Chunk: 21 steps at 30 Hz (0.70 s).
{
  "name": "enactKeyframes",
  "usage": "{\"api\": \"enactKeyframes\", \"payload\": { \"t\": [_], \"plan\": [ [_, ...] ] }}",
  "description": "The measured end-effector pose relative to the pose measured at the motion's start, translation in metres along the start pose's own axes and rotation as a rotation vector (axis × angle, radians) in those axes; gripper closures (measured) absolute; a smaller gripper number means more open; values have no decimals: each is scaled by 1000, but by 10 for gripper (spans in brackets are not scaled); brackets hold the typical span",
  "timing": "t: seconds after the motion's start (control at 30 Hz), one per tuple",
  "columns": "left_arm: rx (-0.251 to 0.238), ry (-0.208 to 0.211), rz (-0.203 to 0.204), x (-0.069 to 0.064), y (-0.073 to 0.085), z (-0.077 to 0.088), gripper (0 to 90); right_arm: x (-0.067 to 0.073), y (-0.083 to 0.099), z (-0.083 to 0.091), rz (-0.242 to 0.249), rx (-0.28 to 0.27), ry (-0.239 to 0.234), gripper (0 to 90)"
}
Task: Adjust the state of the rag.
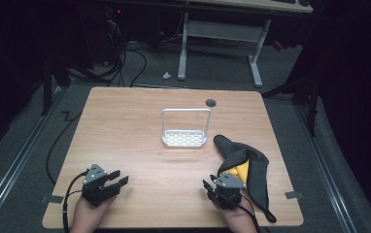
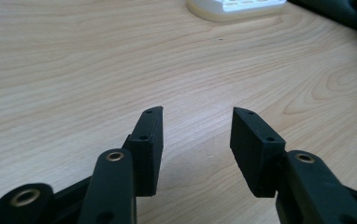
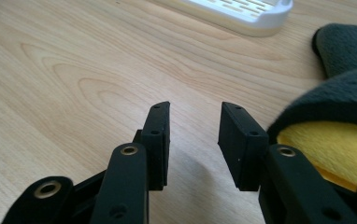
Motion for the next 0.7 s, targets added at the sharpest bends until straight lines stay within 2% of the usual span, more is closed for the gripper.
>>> {"api": "enactKeyframes", "payload": {
  "t": [0.13, 0.2, 0.47, 0.7],
  "plan": [
    [0, -2, -24, -3, 0, -2, 528, -5, 2, 2, -2, -4, 8, 632],
    [5, 3, -23, -7, 1, -5, 508, -7, 2, 5, -21, -9, 6, 613],
    [3, 7, -35, -11, 1, -7, 491, -7, -2, 6, -17, -25, -5, 592],
    [-5, -2, 1, -7, 0, -5, 496, -11, -3, 8, -30, -32, 6, 571]
  ]
}}
Point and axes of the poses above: each handheld gripper's, and its own axes: z roughly backward along the jaws, y roughly out of its underside, x roughly to its left, the point moved 6 cm from there along -z, roughly forward along the jaws, and after that the axes turned 11 degrees about -x, right-handed, at the moved point
